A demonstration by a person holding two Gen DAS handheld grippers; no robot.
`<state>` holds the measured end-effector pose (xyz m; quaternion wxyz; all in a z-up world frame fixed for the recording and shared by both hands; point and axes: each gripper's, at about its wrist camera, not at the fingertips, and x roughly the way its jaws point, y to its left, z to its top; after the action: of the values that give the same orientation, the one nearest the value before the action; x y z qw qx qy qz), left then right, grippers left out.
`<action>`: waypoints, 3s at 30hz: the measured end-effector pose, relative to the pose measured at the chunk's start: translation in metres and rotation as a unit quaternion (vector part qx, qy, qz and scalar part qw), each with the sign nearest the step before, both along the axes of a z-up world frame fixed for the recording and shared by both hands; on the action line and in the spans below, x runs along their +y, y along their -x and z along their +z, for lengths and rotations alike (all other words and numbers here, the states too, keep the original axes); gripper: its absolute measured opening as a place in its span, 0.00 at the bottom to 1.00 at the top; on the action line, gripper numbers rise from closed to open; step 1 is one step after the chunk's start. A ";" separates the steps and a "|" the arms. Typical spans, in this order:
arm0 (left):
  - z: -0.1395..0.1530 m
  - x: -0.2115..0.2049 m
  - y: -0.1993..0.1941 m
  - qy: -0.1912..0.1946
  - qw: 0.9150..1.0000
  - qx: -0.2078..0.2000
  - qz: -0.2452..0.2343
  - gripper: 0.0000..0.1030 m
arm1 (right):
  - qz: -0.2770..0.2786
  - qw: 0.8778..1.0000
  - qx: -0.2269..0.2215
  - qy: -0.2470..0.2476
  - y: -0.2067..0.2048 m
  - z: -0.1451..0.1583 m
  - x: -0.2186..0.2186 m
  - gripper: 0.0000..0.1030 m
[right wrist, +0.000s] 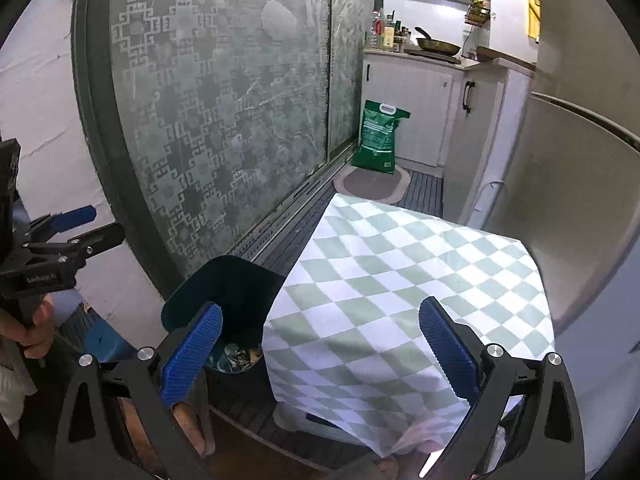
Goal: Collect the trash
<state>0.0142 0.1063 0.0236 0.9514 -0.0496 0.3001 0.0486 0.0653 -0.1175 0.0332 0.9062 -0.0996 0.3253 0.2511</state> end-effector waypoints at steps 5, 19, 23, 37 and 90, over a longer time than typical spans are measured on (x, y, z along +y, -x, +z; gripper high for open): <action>-0.006 -0.009 -0.004 -0.013 1.000 0.008 -0.007 0.97 | 0.007 1.000 0.005 -0.010 0.001 -0.002 0.001 0.97; -0.029 -0.018 -0.003 -0.019 0.999 0.043 -0.012 0.97 | 0.024 0.999 0.022 -0.012 -0.001 -0.011 0.013 0.97; -0.032 -0.018 -0.005 -0.012 0.999 0.048 -0.013 0.97 | 0.025 0.999 0.020 -0.011 -0.001 -0.010 0.015 0.97; -0.032 -0.021 -0.004 -0.010 0.999 0.048 -0.017 0.97 | 0.025 0.999 0.021 -0.005 -0.001 -0.012 0.018 0.97; -0.027 -0.022 -0.004 -0.009 0.999 0.047 -0.019 0.97 | 0.029 0.999 0.024 -0.001 -0.001 -0.017 0.023 0.97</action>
<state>0.0182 0.0842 -0.0037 0.9373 -0.0333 0.3451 0.0354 0.0668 -0.0945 0.0165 0.8905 -0.1017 0.3440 0.2799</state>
